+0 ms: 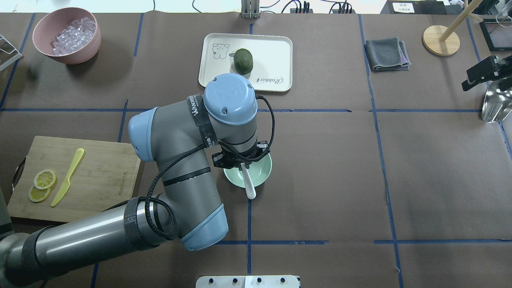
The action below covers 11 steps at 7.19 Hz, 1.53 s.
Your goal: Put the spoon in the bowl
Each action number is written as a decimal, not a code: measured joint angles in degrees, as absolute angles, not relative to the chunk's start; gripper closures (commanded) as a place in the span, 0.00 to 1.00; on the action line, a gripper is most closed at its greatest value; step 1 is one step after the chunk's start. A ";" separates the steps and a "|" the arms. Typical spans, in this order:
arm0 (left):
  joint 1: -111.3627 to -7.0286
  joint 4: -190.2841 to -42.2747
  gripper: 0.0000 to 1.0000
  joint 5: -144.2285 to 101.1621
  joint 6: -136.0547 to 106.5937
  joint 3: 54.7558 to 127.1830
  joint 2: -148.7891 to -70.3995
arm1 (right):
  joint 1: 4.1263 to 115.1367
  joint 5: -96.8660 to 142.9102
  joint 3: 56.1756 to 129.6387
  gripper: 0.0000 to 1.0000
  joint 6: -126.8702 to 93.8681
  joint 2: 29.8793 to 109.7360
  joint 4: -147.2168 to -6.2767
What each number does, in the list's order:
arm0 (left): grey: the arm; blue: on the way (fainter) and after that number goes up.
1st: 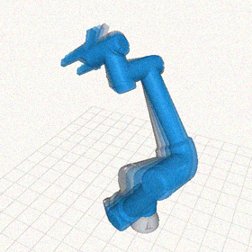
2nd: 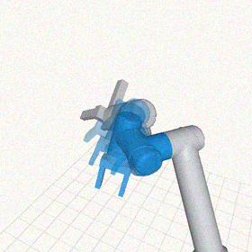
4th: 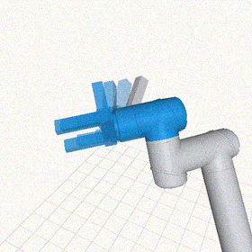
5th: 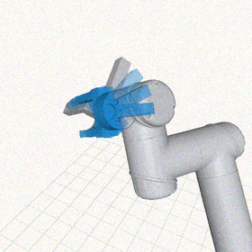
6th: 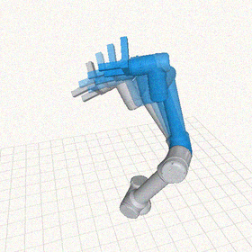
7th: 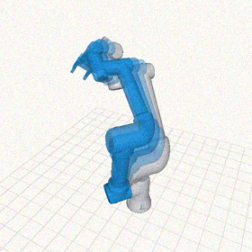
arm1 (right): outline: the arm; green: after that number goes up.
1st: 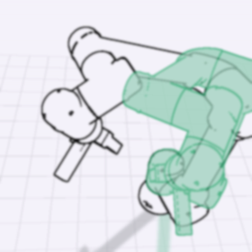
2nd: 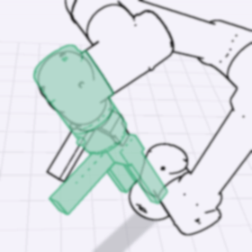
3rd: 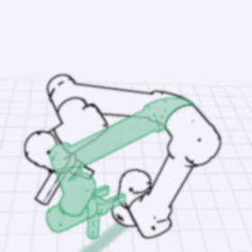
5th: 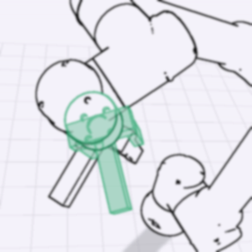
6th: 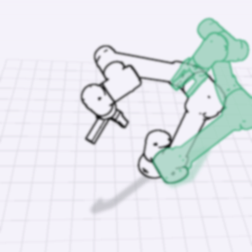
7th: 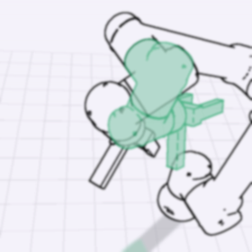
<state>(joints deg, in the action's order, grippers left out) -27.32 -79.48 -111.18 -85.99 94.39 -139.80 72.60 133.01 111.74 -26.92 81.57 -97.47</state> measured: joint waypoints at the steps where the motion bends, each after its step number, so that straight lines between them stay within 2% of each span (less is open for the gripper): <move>1: -26.96 -79.96 0.00 -111.14 -86.00 94.29 -139.72 | 72.81 133.04 111.73 0.00 -26.88 81.58 -97.49; 4: -26.26 -81.96 0.00 -111.01 -86.49 94.62 -139.42 | 73.00 133.07 111.64 0.00 -26.76 81.58 -97.48; 6: -27.77 -81.61 0.00 -111.50 -85.54 97.86 -137.41 | 73.38 133.13 111.30 0.00 -25.41 81.94 -97.47; 9: -38.88 -77.12 0.00 -118.66 -69.02 112.83 -122.96 | 79.16 136.64 105.58 0.00 -11.17 84.99 -97.29; 11: -48.08 -75.82 0.00 -121.16 -54.10 115.74 -114.25 | 84.94 138.23 100.86 0.00 -0.01 87.95 -96.79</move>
<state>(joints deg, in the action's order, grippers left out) -48.08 -75.82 -121.16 -54.10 115.74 -114.25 84.94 138.23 100.86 -0.01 87.95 -96.79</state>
